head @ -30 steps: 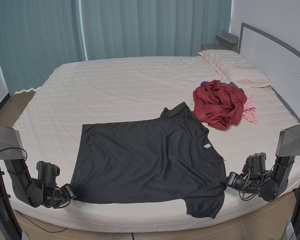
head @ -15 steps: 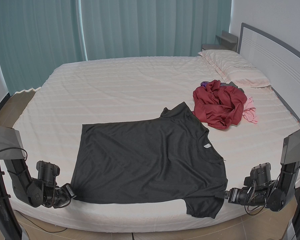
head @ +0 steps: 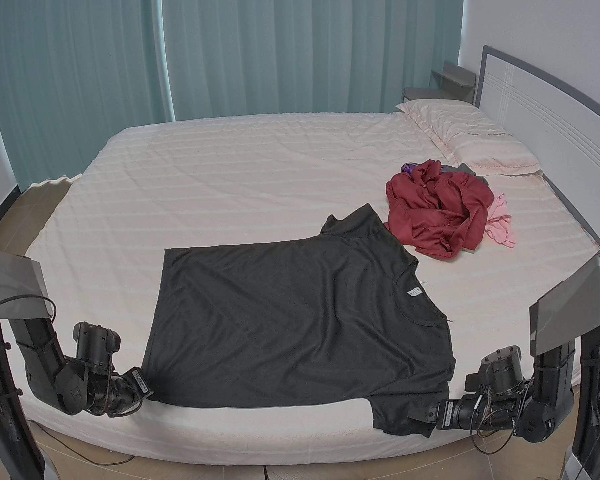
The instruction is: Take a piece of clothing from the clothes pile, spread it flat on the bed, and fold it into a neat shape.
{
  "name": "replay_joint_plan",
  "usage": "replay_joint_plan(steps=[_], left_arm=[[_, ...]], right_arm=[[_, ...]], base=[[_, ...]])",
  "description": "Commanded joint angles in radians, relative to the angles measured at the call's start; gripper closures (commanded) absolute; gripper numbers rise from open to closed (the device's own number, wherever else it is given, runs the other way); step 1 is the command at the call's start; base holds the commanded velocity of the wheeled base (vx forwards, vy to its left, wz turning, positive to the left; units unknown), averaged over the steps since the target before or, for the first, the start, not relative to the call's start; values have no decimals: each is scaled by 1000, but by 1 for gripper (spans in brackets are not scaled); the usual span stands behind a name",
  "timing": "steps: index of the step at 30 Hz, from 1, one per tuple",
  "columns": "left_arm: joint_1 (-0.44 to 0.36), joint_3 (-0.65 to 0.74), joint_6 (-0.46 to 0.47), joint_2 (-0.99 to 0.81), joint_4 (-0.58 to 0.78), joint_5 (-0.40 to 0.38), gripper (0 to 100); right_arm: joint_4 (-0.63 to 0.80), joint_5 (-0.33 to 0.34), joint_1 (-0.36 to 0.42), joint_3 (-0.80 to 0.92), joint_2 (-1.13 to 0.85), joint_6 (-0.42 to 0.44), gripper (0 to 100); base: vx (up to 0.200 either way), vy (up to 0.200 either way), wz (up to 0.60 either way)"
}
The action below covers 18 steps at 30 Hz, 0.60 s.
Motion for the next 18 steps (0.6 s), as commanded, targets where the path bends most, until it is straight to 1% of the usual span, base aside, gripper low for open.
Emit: replay_joint_plan(steps=[1, 7, 8, 14, 18], left_arm=[[0, -1, -1, 6, -2, 0, 100], [0, -1, 1, 6, -2, 0, 100], [0, -1, 1, 6, -2, 0, 100], [0, -1, -1, 7, -2, 0, 100], [0, -2, -1, 7, -2, 0, 100]], right_arm=[[-34, -17, 4, -12, 81, -1, 0], [-44, -19, 2, -17, 70, 3, 0], [-44, -19, 2, -17, 70, 3, 100], [-123, -20, -2, 20, 64, 5, 100], [-183, -25, -30, 39, 59, 2, 100]], base=[[0, 0, 0], [0, 0, 0], [0, 0, 0], [0, 0, 0], [0, 0, 0]])
